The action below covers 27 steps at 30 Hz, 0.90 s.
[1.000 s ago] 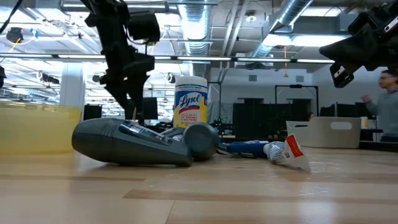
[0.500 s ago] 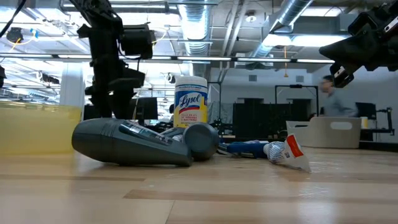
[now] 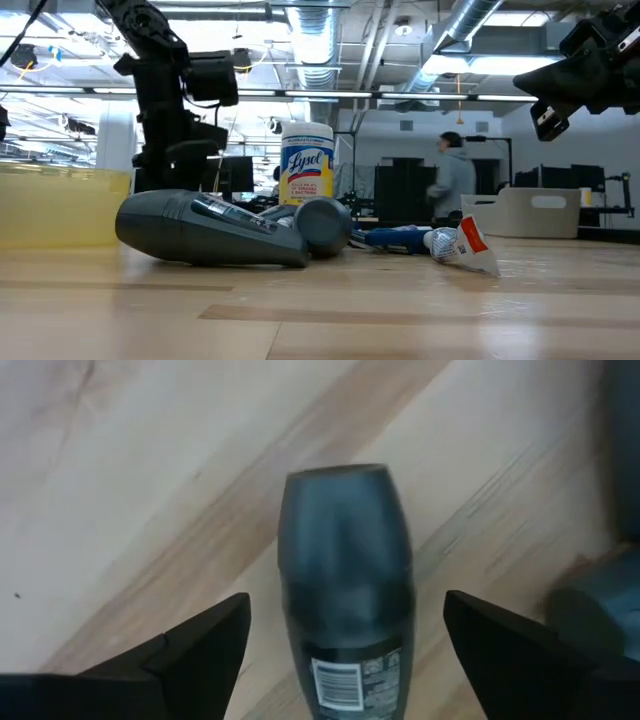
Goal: Pick & Place Travel size toiletries
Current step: Put the black deodorant into the yellow bin
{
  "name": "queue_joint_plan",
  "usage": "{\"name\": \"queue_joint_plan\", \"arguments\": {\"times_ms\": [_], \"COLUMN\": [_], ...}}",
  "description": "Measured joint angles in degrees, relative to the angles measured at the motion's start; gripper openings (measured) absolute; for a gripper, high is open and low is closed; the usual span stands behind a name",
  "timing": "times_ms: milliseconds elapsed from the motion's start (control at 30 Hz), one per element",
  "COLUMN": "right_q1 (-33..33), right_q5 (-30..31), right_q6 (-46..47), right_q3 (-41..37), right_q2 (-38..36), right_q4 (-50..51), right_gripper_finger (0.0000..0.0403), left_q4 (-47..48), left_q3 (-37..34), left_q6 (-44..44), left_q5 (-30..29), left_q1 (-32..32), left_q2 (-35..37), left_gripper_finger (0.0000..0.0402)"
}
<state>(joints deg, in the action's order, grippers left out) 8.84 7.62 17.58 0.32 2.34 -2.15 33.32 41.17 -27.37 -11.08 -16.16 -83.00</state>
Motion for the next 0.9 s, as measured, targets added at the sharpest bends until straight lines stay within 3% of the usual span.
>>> {"name": "queue_joint_plan", "arguments": {"times_ms": [233, 500, 800, 900], "right_q1": [0.0, 0.0, 0.0, 0.0], "right_q5": [0.0, 0.0, 0.0, 0.0], "right_q6": [0.0, 0.0, 0.0, 0.0], "right_q3": [0.0, 0.0, 0.0, 0.0], "right_q2": [0.0, 0.0, 0.0, 0.0], "right_q4": [0.0, 0.0, 0.0, 0.0], "right_gripper_finger": [0.0000, 0.0000, 0.0000, 0.0000], "left_q4": [-3.0, -4.6, -5.5, -6.0], "left_q3": [-4.6, -6.1, -6.1, -6.2], "left_q6": [0.1, 0.1, 0.5, 0.6], "left_q5": [3.5, 3.0, 2.6, 2.5], "left_q1": [-0.2, -0.3, -0.4, -0.4], "left_q2": [0.0, 0.2, 0.2, 0.1], "left_gripper_finger": [0.0297, 0.0284, 0.0191, 0.0189]}}
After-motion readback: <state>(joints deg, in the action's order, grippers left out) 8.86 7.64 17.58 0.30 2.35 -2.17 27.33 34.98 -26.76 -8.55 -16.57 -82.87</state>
